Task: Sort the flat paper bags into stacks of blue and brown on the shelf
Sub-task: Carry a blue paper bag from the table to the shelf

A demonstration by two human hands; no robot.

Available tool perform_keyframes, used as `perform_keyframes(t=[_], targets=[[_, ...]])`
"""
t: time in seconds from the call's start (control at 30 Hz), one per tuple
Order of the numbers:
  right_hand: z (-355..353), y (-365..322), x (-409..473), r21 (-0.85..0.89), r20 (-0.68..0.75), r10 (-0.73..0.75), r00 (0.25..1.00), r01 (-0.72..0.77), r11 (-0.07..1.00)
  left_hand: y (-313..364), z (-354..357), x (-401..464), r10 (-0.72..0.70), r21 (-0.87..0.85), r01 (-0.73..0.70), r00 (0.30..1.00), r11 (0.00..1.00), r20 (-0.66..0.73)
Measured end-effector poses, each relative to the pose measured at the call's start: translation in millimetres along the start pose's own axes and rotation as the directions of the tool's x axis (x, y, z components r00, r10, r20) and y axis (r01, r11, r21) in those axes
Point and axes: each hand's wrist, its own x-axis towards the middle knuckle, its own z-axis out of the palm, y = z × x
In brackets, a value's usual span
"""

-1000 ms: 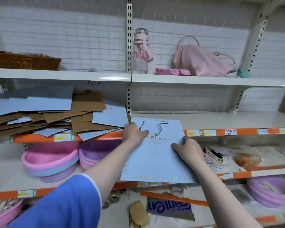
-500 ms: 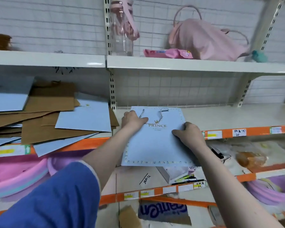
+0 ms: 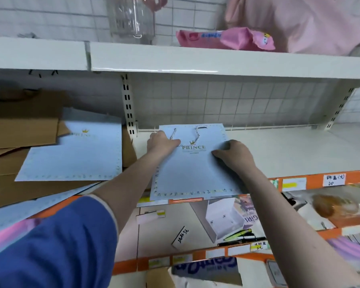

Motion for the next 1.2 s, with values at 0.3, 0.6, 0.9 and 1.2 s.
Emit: perform_keyframes(t=[0.3,0.6,0.9,1.2], targets=[[23.2,8.2,82.3,-0.031,0.159,-0.122,0.98,0.128,0.991,0.5,25.0,46.3,-0.095,0.072,0.104,0.989,0.992,-0.115],[34.2,21.0,115.0,0.041,0.242,-0.166,0.956,0.161,0.986,2.8,41.5,56.6,-0.204,0.034,0.212,0.965,0.977,-0.165],[47.1,18.9,117.7,-0.061,0.25,-0.133,0.959,0.152,0.986,-8.4,48.3,70.9,-0.182,0.109,0.196,0.975,0.974,-0.124],[77.3,15.2,109.8,-0.187,0.25,-0.112,0.962,0.161,0.969,-31.7,49.8,87.0,-0.13,0.232,0.149,0.987,0.961,-0.093]])
